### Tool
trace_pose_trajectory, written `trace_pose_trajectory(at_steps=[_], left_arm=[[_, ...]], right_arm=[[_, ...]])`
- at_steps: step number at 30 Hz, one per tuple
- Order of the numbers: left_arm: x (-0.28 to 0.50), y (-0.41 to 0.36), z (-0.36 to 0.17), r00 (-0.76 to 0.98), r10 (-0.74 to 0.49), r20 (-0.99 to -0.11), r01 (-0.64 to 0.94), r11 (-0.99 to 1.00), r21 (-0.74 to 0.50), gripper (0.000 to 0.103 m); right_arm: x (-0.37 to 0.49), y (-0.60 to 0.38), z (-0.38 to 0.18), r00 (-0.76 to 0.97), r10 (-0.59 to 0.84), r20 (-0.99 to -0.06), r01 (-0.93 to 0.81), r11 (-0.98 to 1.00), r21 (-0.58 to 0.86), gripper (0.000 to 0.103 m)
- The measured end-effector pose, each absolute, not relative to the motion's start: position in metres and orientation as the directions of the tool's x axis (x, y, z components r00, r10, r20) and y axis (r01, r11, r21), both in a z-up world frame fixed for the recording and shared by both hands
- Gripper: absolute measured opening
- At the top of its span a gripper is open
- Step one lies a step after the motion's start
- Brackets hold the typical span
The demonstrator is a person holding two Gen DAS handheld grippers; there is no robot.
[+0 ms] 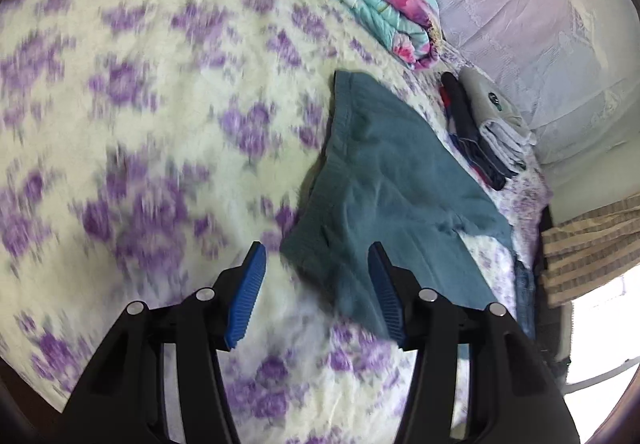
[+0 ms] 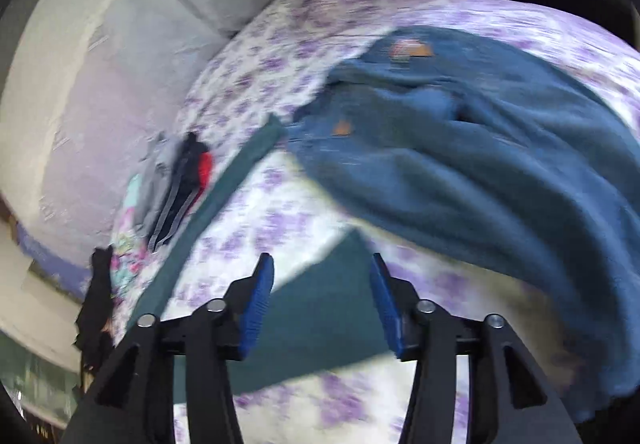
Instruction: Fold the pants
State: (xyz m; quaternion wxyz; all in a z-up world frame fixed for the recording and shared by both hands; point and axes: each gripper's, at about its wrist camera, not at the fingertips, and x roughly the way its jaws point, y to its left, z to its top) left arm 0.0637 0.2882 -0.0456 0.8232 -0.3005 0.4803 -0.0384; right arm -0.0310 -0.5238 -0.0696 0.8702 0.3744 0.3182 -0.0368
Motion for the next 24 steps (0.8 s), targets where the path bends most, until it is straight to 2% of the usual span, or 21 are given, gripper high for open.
trace_pose_trajectory(at_steps=[5,7,10,14,16,20,21,22,24], left_arm=[[0.118,0.268,-0.002,0.605,-0.252,-0.755,-0.129,0.905,-0.406,0.053],[0.149,0.262,0.005,0.603,-0.246,-0.759,-0.100,0.920,-0.378,0.059],[0.198,0.266,-0.005,0.577,-0.192,-0.794,-0.133,0.937,-0.323,0.059],[0.246,0.278,-0.040,0.486,-0.256,-0.836,-0.152,0.917,-0.369,0.058],[0.259,0.277,-0.054,0.464,-0.244,-0.851,-0.158,0.923,-0.351,0.054],[0.273,0.276,-0.074,0.462,-0.312,-0.830,-0.118,0.906,-0.407,0.048],[0.274,0.273,-0.074,0.473,-0.325,-0.819,-0.097,0.904,-0.415,0.042],[0.273,0.269,-0.075,0.480,-0.352,-0.803,-0.060,0.900,-0.431,0.029],[0.274,0.263,-0.076,0.479,-0.406,-0.779,-0.009,0.885,-0.466,0.023]], right_arm=[[0.038,-0.504,-0.047,0.805,0.243,-0.541,0.193,0.755,0.627,0.060],[0.067,-0.499,-0.044,0.792,0.277,-0.545,0.168,0.758,0.630,0.060],[0.098,-0.494,-0.043,0.771,0.315,-0.554,0.156,0.749,0.644,0.062],[0.129,-0.494,-0.045,0.753,0.315,-0.578,0.165,0.759,0.629,0.065],[0.145,-0.498,-0.045,0.749,0.314,-0.584,0.169,0.761,0.626,0.065],[0.174,-0.510,-0.051,0.744,0.332,-0.580,0.168,0.748,0.643,0.066],[0.183,-0.512,-0.052,0.742,0.339,-0.578,0.162,0.746,0.645,0.066],[0.192,-0.514,-0.053,0.739,0.346,-0.578,0.156,0.747,0.646,0.067],[0.215,-0.518,-0.056,0.729,0.362,-0.581,0.147,0.747,0.649,0.068]])
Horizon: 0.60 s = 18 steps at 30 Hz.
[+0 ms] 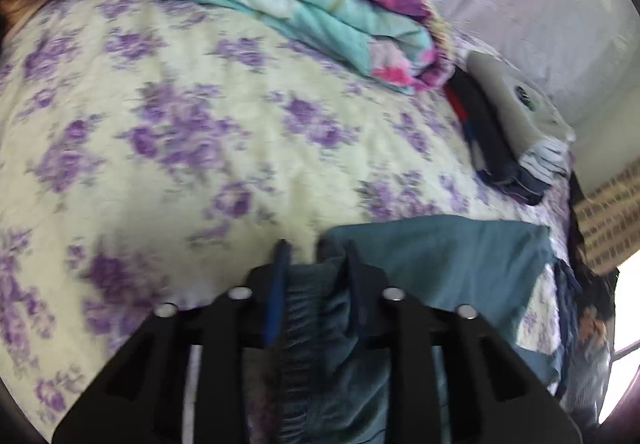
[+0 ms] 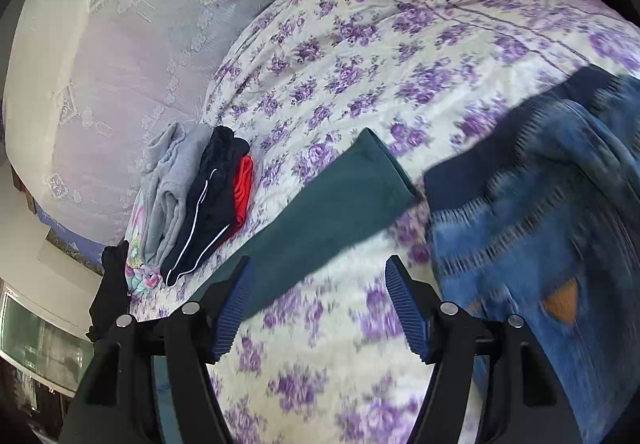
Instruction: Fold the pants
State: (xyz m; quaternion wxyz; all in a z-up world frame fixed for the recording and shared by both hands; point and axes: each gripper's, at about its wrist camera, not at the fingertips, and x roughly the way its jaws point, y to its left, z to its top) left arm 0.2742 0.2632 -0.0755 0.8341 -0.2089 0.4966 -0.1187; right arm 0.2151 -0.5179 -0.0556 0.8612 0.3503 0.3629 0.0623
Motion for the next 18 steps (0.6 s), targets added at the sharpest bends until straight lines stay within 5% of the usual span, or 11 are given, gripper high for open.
trace_pose_trajectory(at_steps=[13,18], left_arm=[[0.288,0.274,-0.069,0.506,-0.379,-0.775,-0.079,0.874,-0.479,0.022],[0.295,0.270,-0.070,0.488,-0.362,-0.794,-0.085,0.886,-0.456,0.022]], right_arm=[[0.347,-0.552,-0.073,0.663,0.289,-0.691,0.215,0.810,0.546,0.067],[0.373,-0.551,-0.089,0.624,0.267,-0.734,0.234,0.833,0.502,0.039]])
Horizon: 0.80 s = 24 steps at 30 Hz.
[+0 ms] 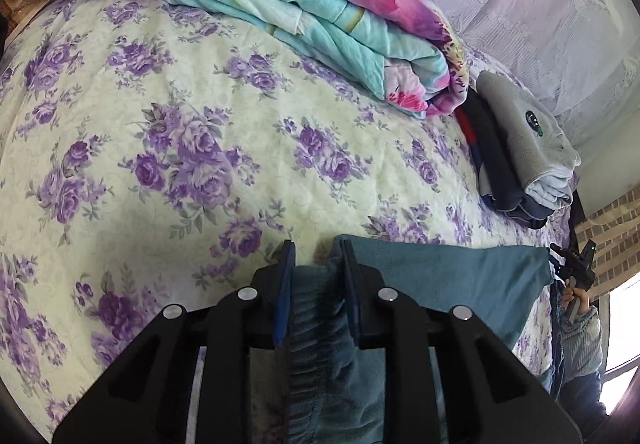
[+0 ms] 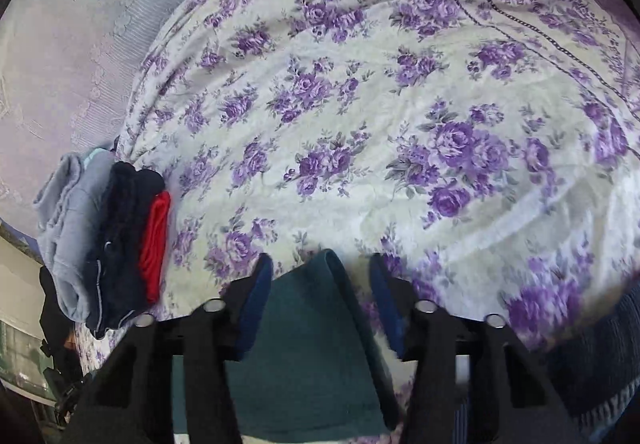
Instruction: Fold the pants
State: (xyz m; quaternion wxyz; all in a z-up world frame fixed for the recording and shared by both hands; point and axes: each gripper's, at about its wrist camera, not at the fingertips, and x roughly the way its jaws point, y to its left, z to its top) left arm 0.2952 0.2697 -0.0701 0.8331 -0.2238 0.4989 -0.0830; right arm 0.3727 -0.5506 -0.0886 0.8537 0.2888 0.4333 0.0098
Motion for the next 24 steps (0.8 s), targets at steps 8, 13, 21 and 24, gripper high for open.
trace_pose_trajectory(at_steps=[8,13,21,24], left_arm=[[0.298,0.272,-0.065,0.504,-0.364,-0.783,-0.102,0.875,-0.473,0.022],[0.293,0.274,-0.049,0.542,-0.382,-0.749,-0.096,0.857,-0.507,0.022],[0.269,0.272,-0.013,0.595,-0.406,-0.694,-0.038,0.848,-0.528,0.022],[0.252,0.274,-0.001,0.612,-0.420,-0.670,-0.017,0.840,-0.542,0.022]], right_arm=[[0.363,-0.540,-0.079,0.643,0.255,-0.722,0.199,0.855,0.479,0.008],[0.337,-0.544,-0.047,0.691,0.257,-0.676,0.174,0.848,0.501,0.008],[0.263,-0.553,-0.008,0.752,0.262,-0.605,0.138,0.835,0.533,0.008],[0.224,-0.556,-0.003,0.770,0.265,-0.581,0.122,0.832,0.541,0.008]])
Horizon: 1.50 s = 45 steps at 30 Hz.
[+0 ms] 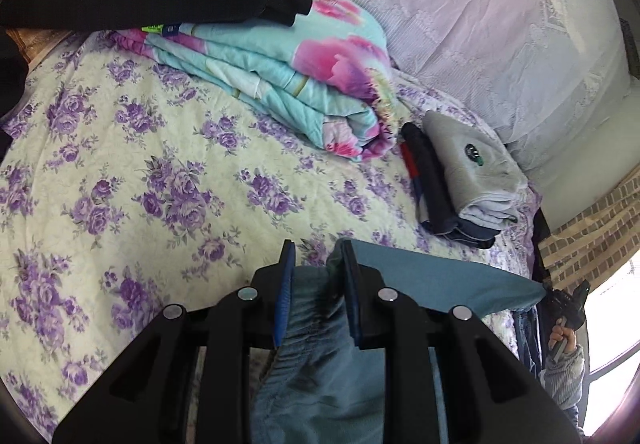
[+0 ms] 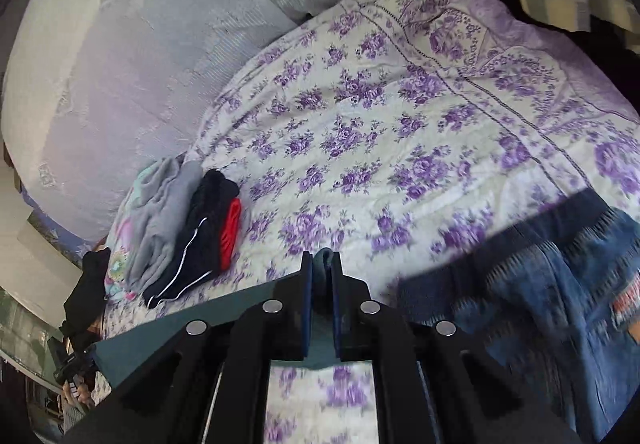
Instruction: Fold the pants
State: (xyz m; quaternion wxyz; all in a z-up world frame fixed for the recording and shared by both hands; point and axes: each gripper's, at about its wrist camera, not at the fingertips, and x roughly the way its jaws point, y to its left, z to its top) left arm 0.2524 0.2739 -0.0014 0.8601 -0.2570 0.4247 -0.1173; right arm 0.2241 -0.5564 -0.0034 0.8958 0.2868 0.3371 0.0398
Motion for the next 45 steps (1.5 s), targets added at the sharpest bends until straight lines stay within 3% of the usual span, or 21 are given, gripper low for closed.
trace_pose_trajectory(at_steps=[14,24,31,38,42,45], left_arm=[[0.132,0.269,0.000,0.624,-0.494,-0.606,0.076,0.810,-0.582,0.022],[0.070,0.290,-0.036,0.614,-0.516,-0.597,0.038,0.775,-0.631,0.021],[0.056,0.315,-0.060,0.626,-0.482,-0.612,-0.073,0.746,-0.662,0.018],[0.049,0.251,-0.042,0.545,-0.529,-0.651,0.089,0.808,-0.582,0.018],[0.043,0.210,-0.036,0.515,-0.527,-0.676,0.170,0.836,-0.522,0.039],[0.039,0.200,-0.037,0.513,-0.512,-0.689,0.188,0.850,-0.492,0.039]], right_arm=[[0.042,-0.574,-0.037,0.820,0.242,-0.519,0.125,0.810,0.573,0.008],[-0.022,-0.585,-0.086,0.827,0.249,-0.504,0.156,0.760,0.631,0.008],[-0.051,-0.593,-0.113,0.830,0.246,-0.501,0.180,0.731,0.658,0.008],[-0.058,-0.581,-0.113,0.812,0.206,-0.545,0.190,0.791,0.582,0.011],[-0.070,-0.580,-0.116,0.804,0.182,-0.565,0.214,0.799,0.562,0.011],[-0.088,-0.577,-0.110,0.806,0.097,-0.584,0.278,0.808,0.519,0.012]])
